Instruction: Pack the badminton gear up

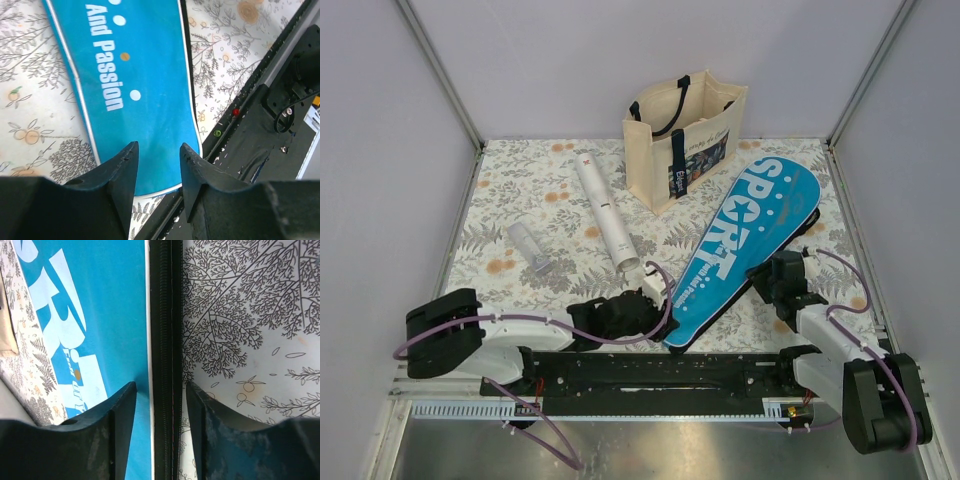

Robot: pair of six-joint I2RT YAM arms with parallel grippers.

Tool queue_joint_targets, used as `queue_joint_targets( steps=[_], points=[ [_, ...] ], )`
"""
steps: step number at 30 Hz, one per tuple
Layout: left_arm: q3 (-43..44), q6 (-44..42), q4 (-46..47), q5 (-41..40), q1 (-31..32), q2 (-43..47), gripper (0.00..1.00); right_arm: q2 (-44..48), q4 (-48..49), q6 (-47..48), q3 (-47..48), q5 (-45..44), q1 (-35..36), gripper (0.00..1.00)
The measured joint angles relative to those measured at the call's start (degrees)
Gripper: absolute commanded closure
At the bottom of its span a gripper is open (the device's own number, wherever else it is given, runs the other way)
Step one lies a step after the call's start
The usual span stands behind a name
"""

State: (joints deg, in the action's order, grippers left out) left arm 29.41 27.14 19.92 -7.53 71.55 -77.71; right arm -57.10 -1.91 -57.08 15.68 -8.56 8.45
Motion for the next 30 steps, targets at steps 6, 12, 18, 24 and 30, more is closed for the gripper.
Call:
queue_joint_targets(
  steps=[6,12,18,24,30],
  points=[
    [0.09,4.42,-8.17,-4.61,0.0,4.9,0.53,-1.73,3.91,-1.11,-1.4,1.11,0.0,0.79],
    [-4.02,12.26,-12.17,-7.78,0.0,12.09,0.35,-1.33,4.92,-2.89,-2.1,2.21,-0.11,1.0],
    [-7.1,19.76,-14.25,-9.68,0.0,17.05,0.3,3.96,5.09,-6.19,-3.13,4.7,-0.15,1.0],
    [-8.79,28.72,-14.23,-10.03,-0.52,17.66,0.26,7.82,5.09,-11.04,-3.13,6.86,-0.15,1.0],
    [-9.44,38.42,-16.35,-10.36,-1.01,21.03,0.24,8.09,5.11,-14.93,-3.13,8.87,-0.17,1.0]
  ],
)
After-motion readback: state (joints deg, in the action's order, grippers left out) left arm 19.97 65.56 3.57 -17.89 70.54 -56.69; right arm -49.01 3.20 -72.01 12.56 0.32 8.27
